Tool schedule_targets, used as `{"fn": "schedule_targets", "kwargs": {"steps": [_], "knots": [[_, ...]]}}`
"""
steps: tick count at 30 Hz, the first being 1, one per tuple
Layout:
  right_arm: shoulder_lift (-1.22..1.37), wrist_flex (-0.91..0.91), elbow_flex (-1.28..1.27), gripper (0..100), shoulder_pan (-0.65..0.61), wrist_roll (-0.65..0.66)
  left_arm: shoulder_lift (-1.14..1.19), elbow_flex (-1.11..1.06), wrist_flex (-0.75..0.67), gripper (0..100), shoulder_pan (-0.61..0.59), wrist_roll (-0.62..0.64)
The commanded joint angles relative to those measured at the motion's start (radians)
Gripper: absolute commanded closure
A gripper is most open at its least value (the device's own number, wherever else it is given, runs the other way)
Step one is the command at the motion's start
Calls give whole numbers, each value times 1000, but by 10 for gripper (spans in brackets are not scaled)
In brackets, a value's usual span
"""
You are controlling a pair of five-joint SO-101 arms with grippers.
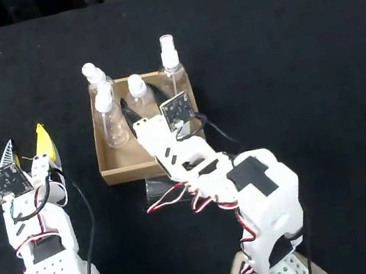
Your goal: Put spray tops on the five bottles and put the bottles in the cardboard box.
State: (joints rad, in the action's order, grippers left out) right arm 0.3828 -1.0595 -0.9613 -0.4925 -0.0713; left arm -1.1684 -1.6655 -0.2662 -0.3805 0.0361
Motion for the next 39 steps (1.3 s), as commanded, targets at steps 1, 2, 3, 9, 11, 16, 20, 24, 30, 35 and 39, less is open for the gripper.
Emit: {"fn": "schedule_targets", "kwargs": {"steps": [1, 2, 3, 9, 11, 16, 20, 24, 30, 35, 39], "knots": [[-12, -25, -2, 852, -15, 8, -6, -22, -20, 805, 2, -9], [-12, -25, -2, 852, -15, 8, -6, -22, -20, 805, 2, -9], [-12, -25, -2, 852, -17, 8, -6, -22, -20, 805, 2, -9], [-12, -25, -7, 808, -20, 48, -6, -22, -20, 805, 2, -9], [-12, -25, -7, 783, -20, 49, -6, -22, -20, 805, 2, -9], [-12, -25, -7, 787, -20, 49, -6, -22, -20, 805, 1, -9], [-13, -26, -8, 789, -20, 49, -6, -22, -20, 805, 1, -9], [-30, -25, -8, 788, -20, 49, -6, -22, -20, 805, 1, -9], [-97, -17, -28, 787, -18, 48, -6, -22, -20, 805, 1, -9], [-113, -17, -27, 786, -17, 48, -6, -22, -21, 805, 1, -9], [-107, -15, -22, 786, -20, 48, -6, -22, -21, 805, 1, -9]]}}
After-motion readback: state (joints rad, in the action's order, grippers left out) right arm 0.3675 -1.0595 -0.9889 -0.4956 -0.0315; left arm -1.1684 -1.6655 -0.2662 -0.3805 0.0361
